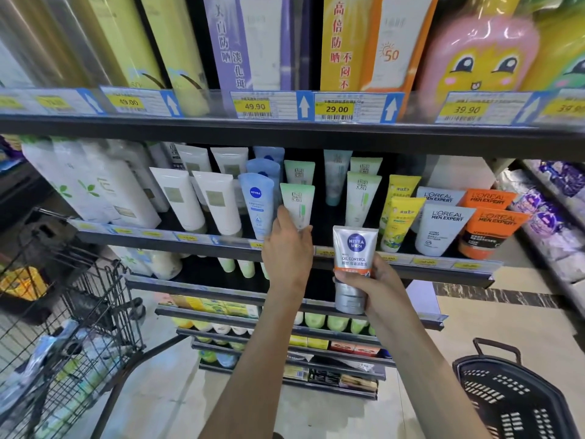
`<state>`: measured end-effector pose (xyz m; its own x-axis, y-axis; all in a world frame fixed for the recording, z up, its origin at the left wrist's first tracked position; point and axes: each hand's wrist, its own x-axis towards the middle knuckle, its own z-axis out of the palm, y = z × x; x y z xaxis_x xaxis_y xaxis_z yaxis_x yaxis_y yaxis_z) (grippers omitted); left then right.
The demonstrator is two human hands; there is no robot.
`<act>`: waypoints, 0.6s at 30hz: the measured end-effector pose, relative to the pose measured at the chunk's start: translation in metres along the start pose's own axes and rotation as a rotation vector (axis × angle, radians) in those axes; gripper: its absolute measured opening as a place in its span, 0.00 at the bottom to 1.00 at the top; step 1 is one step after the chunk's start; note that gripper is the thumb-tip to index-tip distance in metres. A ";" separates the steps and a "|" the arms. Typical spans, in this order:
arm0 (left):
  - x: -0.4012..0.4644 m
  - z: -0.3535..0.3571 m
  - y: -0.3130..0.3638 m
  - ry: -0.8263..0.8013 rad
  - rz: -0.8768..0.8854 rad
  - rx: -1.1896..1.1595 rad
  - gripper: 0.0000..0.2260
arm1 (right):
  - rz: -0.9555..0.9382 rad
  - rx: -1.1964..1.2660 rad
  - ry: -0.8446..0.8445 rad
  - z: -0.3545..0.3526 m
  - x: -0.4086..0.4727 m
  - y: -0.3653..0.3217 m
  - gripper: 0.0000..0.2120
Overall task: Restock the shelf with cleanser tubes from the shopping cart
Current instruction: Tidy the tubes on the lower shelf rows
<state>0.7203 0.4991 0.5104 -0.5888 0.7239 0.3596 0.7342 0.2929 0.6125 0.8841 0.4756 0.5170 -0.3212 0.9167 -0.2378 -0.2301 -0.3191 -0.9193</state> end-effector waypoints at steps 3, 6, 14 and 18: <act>-0.001 0.000 -0.001 -0.007 0.003 0.023 0.27 | 0.000 -0.004 -0.011 0.003 0.000 0.000 0.22; -0.001 0.000 -0.003 -0.010 0.012 0.038 0.27 | -0.005 -0.009 -0.019 0.005 -0.001 0.000 0.22; -0.003 -0.001 -0.007 -0.033 0.043 0.029 0.28 | -0.017 -0.019 0.001 -0.005 -0.008 0.005 0.21; -0.007 -0.004 -0.010 -0.038 0.050 0.000 0.27 | -0.025 -0.024 0.009 -0.012 -0.014 0.008 0.21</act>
<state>0.7158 0.4884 0.5049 -0.5385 0.7605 0.3629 0.7621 0.2558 0.5948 0.8979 0.4637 0.5093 -0.3075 0.9263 -0.2176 -0.2156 -0.2906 -0.9322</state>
